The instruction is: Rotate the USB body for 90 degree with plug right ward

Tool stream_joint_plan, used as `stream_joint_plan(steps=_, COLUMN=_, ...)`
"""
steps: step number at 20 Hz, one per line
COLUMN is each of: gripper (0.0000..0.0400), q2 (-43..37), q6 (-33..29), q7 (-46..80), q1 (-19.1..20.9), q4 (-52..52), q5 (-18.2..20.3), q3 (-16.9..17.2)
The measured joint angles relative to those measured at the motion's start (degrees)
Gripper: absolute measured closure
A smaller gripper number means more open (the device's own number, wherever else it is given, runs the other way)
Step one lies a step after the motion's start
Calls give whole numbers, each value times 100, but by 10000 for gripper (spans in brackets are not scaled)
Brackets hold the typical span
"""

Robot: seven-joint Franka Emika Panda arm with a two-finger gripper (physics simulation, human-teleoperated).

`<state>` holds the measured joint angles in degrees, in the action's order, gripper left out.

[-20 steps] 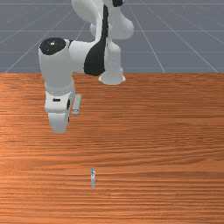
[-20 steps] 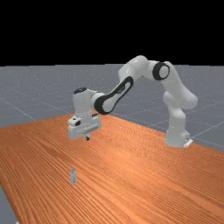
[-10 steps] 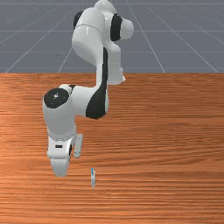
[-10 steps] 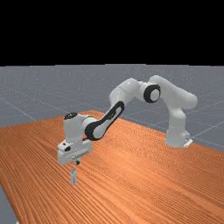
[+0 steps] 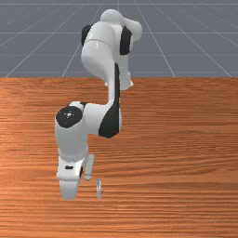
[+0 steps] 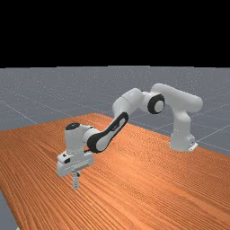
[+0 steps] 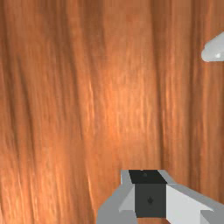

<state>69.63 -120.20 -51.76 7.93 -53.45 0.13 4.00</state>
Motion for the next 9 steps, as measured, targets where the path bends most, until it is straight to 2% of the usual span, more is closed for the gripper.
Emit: stream_joint_plan(steps=9, gripper=400, q2=-205, q6=-152, q7=359, q1=-338, q4=-376, q5=-3, q3=-25)
